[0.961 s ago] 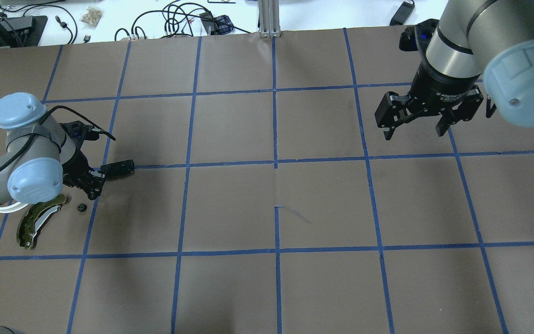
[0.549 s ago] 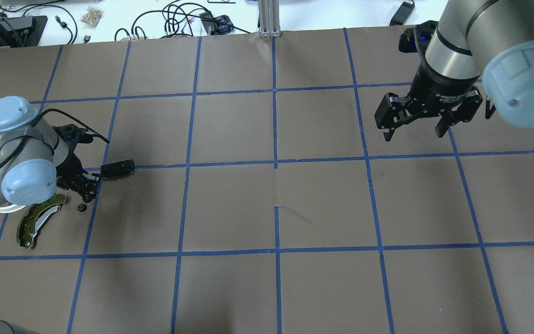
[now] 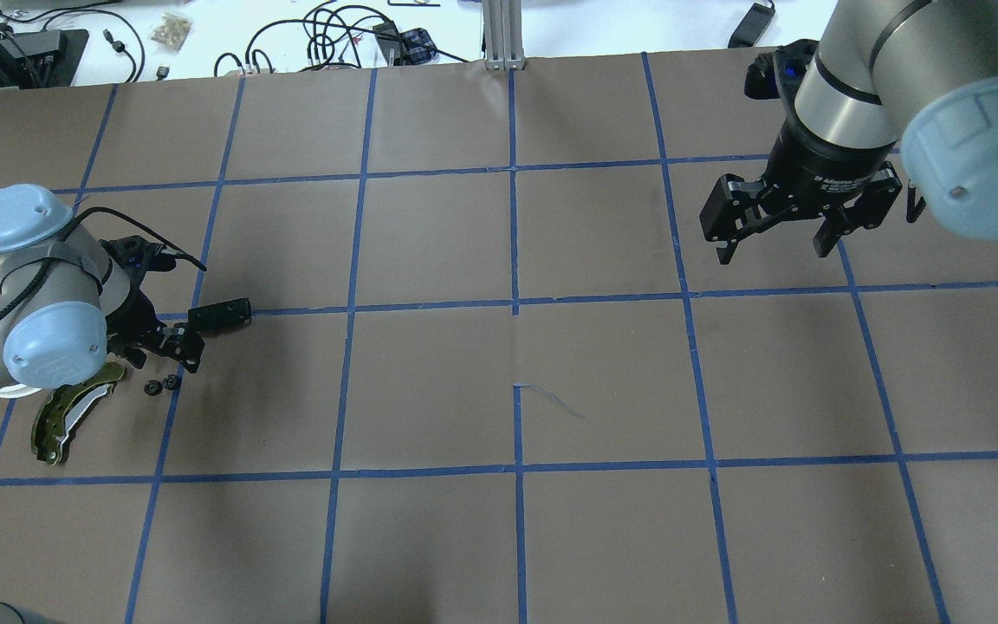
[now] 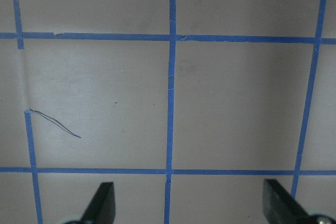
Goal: Place bearing gear from tray to pile
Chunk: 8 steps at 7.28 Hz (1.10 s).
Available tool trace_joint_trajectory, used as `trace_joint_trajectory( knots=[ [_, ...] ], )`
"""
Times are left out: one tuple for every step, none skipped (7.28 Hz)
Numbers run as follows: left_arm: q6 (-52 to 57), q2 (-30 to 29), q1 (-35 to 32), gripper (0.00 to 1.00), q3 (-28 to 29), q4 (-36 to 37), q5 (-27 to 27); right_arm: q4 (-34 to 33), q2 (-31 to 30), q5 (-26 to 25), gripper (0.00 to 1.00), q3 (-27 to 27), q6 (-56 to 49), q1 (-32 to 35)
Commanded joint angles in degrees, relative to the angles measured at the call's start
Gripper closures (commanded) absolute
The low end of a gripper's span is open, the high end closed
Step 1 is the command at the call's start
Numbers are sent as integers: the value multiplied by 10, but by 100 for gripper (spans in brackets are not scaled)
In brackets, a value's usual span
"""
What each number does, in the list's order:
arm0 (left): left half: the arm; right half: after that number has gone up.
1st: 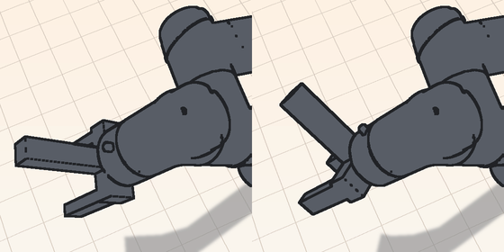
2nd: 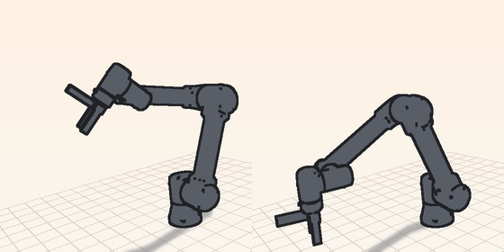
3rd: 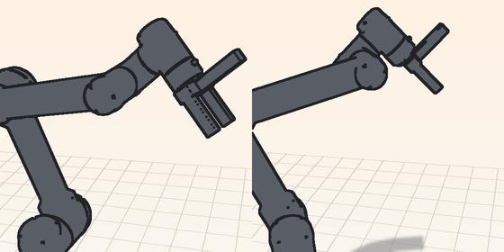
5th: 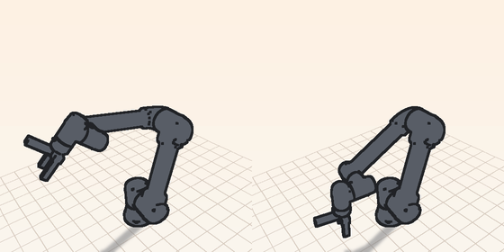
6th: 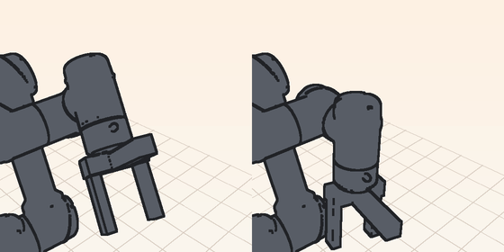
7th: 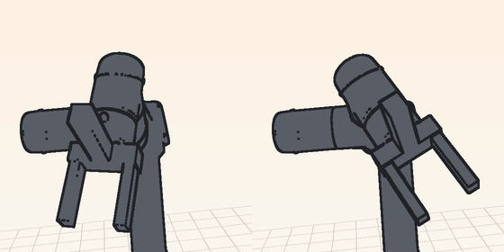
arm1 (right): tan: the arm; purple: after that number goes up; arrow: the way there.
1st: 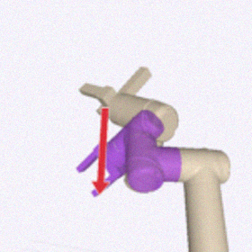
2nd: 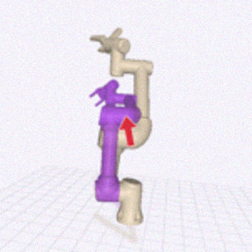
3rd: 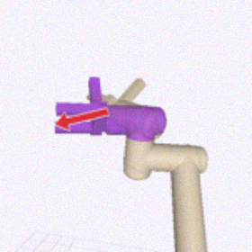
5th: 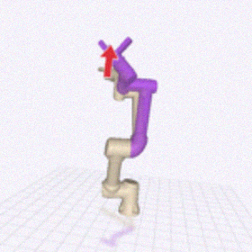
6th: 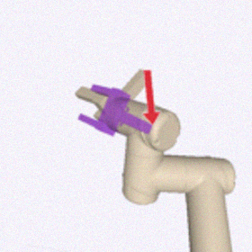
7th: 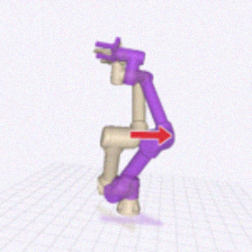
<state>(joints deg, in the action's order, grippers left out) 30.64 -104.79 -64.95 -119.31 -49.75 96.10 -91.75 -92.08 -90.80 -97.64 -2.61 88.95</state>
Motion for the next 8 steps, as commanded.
trace_joint_trajectory(
  knots=[
    [-15,20,-18,0,32,-31,0,0,1,-1,0,0,1,0],
    [-36,37,-32,0,59,-79,-1,1,0,-3,0,1,1,0],
    [-64,47,-72,0,106,-149,1,2,0,-1,0,0,1,0],
    [-117,56,-117,0,179,-238,1,1,0,-1,0,1,1,0],
    [-174,58,-153,0,247,-326,-1,1,0,0,0,1,1,0],
    [-209,64,-178,0,294,-375,-1,1,0,-1,0,1,1,0],
    [-244,77,-203,0,307,-398,-30,1,-1,0,0,1,0,0],
    [-265,84,-230,0,308,-399,-49,1,-1,0,0,1,0,0]
  ],
)
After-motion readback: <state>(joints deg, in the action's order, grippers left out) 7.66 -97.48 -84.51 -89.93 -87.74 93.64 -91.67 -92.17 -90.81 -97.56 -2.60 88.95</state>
